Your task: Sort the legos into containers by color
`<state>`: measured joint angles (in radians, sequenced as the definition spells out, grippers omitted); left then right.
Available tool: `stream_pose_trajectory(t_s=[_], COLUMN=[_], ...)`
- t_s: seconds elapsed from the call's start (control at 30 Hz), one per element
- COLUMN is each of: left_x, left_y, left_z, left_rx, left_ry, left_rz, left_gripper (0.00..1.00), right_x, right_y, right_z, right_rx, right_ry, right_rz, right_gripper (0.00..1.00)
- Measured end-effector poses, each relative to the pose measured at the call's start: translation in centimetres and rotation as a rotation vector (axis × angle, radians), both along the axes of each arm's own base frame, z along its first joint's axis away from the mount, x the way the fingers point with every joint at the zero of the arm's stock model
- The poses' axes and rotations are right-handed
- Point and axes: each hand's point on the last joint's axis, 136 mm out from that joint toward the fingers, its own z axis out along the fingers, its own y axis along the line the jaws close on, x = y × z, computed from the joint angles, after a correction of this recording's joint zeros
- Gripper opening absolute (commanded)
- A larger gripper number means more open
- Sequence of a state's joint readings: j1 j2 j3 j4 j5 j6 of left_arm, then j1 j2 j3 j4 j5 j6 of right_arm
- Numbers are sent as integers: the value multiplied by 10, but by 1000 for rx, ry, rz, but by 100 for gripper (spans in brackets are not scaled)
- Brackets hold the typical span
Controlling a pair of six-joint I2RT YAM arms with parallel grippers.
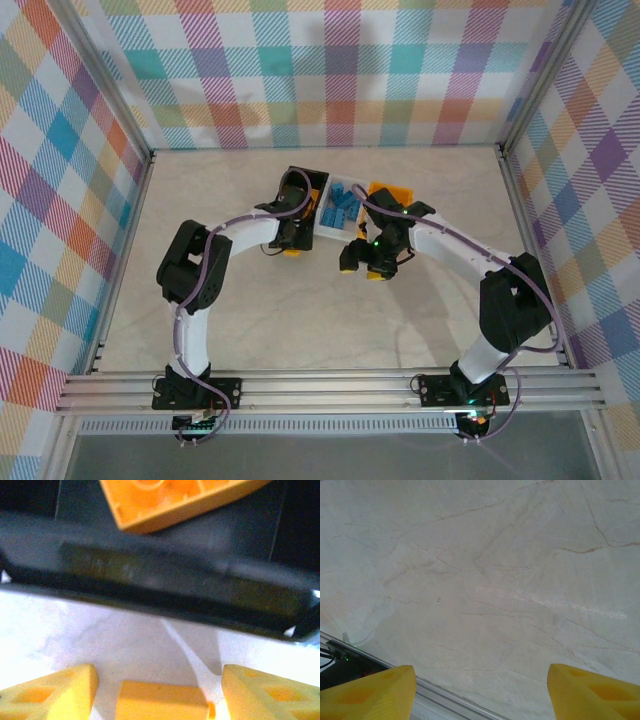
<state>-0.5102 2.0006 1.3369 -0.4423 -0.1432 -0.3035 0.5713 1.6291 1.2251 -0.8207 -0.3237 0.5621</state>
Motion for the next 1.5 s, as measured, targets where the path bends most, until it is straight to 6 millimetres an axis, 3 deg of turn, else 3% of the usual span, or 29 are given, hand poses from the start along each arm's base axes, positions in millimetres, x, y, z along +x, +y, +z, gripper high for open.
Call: stream_pose_trajectory(t_s=[0.17,0.43,0.63,0.83,0.97,1.1,1.37,1.5], left_x=[-8,-11,-12,-30,-33,-9,63,99], left_y=[4,7,8,16,17,8,-9,-23], left_z=[0,-1,0,2,15,51,150,164], left_rx=[3,22,22,35,31,-17,-149,-183], left_ry=[11,24,27,102,129,68,-148,-207], left_rz=[7,-5,-6,-5,-5,3,31,31], left_gripper=[62,43,43,45,46,46,47,47], right_x=[-1,-5,-8,-5,-5,-4,-5,-7], right_y=[0,-2,-5,-3,-2,-2,-5,-10], right_z=[-4,-13,-18,-17,-17,-17,-17,-17], right_rx=[3,-5,-12,-5,-3,-2,-16,-39], right_ry=[2,18,36,26,23,23,21,22], right_rz=[-2,-9,-22,-25,-25,-28,-31,-32], right_gripper=[70,70,70,70,70,70,71,71])
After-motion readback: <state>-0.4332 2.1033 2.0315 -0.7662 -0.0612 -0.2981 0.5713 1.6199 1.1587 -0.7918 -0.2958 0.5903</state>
